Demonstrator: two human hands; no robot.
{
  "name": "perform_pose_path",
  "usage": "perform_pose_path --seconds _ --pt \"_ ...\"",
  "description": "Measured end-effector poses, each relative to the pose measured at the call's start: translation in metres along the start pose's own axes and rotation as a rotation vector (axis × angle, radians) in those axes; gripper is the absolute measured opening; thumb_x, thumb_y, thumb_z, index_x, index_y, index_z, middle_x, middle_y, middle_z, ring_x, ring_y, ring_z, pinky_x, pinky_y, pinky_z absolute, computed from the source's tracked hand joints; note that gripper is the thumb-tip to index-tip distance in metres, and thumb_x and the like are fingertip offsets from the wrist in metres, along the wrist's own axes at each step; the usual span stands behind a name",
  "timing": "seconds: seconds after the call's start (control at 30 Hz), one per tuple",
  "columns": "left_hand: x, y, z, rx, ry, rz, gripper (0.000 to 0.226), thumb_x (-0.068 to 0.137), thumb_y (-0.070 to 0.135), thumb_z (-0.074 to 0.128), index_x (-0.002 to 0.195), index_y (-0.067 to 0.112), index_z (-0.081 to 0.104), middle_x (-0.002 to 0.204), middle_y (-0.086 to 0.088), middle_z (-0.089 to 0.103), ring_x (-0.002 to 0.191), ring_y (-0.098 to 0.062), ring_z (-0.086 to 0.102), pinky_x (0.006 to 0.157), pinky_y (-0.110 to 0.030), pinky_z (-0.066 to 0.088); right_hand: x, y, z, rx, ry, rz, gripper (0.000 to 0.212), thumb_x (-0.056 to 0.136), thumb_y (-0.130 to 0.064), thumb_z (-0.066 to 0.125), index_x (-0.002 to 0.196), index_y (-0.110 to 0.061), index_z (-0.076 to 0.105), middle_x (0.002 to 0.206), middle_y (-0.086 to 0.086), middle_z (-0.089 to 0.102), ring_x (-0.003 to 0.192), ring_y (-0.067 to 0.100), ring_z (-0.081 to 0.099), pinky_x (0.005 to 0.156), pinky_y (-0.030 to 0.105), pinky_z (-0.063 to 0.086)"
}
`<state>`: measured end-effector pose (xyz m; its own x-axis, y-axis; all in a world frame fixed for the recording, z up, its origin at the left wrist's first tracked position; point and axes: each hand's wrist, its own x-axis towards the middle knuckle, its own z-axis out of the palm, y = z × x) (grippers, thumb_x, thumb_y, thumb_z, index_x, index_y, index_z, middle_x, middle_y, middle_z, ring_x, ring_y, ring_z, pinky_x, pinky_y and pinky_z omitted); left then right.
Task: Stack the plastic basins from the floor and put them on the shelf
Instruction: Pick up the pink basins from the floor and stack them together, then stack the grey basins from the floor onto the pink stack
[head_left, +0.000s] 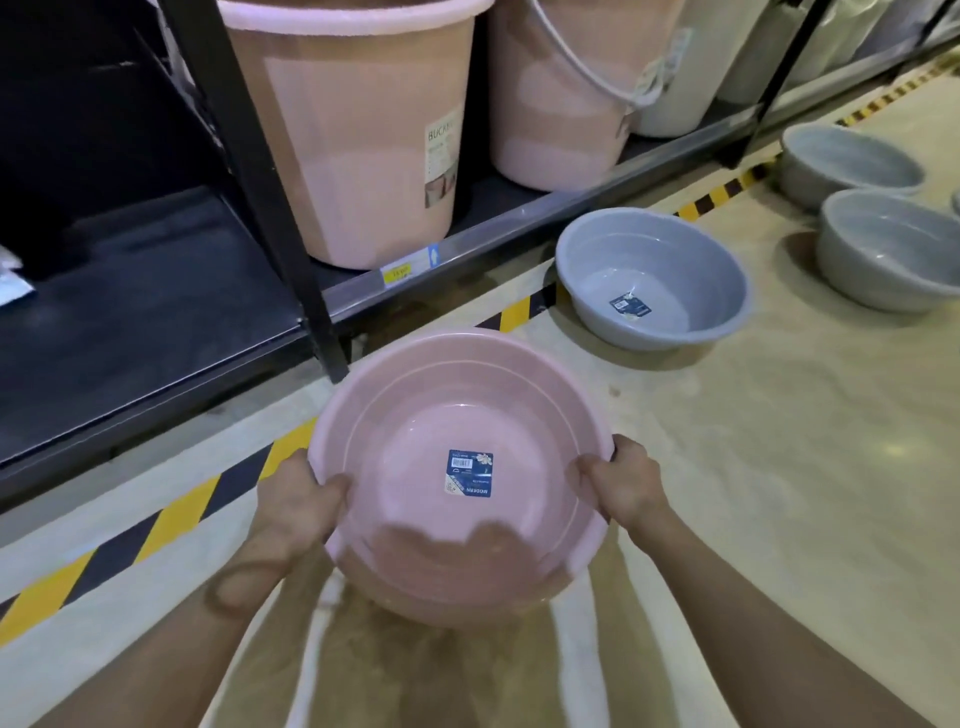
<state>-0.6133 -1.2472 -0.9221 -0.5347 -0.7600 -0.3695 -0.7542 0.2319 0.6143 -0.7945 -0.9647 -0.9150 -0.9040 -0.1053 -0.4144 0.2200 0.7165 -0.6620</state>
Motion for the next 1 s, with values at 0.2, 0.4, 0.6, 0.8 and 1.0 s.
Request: perform_pose_path --seconds 0.2,0.4,0.6,0.8,1.0 --pt "0.004 -0.001 0.001 0.036 0.002 -0.006 0.030 0.087 0.027 0.069 0.107 0.005 0.061 0.097 -0.016 0.068 0.090 -0.030 0.050 0.073 -0.035 0.037 0.001 -0.004 0.002 -0.030 0.005 0.005 0.028 0.084 -0.023 0.061 0.109 -0.010 0.064 0.100 0.013 0.068 0.086 0.036 0.066 0.075 0.043 0.060" --pt "0.000 0.005 -0.008 0.109 0.006 0.037 0.058 0.084 0.039 0.075 0.126 0.006 0.052 0.092 -0.013 0.069 0.110 -0.042 0.056 0.080 -0.042 0.045 -0.003 -0.009 -0.007 -0.011 -0.012 0.030 0.042 0.085 -0.037 0.065 0.121 -0.016 0.059 0.098 0.007 0.070 0.080 0.025 0.067 0.076 0.038 0.056" --pt "-0.030 0.062 -0.063 0.309 0.103 0.123 0.067 0.089 0.045 0.066 0.143 0.012 0.044 0.128 -0.019 0.066 0.118 -0.046 0.057 0.093 -0.047 0.044 -0.040 -0.038 -0.061 -0.027 0.023 0.054 0.057 0.089 -0.047 0.064 0.137 -0.018 0.051 0.113 0.004 0.070 0.095 0.025 0.056 0.083 0.033 0.043" --pt "-0.097 0.193 -0.145 0.466 -0.040 0.323 0.047 0.091 0.046 0.059 0.132 0.025 0.051 0.127 -0.007 0.068 0.112 -0.036 0.062 0.084 -0.039 0.048 -0.113 -0.132 -0.164 -0.132 0.011 0.080 0.050 0.092 -0.045 0.061 0.134 -0.020 0.055 0.101 0.001 0.066 0.118 0.031 0.059 0.088 0.036 0.046" --pt "-0.166 0.329 -0.224 0.540 -0.158 0.526 0.042 0.094 0.043 0.059 0.131 0.022 0.054 0.124 -0.007 0.071 0.112 -0.035 0.065 0.086 -0.044 0.051 -0.179 -0.232 -0.288 -0.256 0.026 0.102 0.048 0.092 -0.048 0.057 0.135 -0.026 0.052 0.126 0.004 0.068 0.116 0.032 0.062 0.091 0.038 0.047"
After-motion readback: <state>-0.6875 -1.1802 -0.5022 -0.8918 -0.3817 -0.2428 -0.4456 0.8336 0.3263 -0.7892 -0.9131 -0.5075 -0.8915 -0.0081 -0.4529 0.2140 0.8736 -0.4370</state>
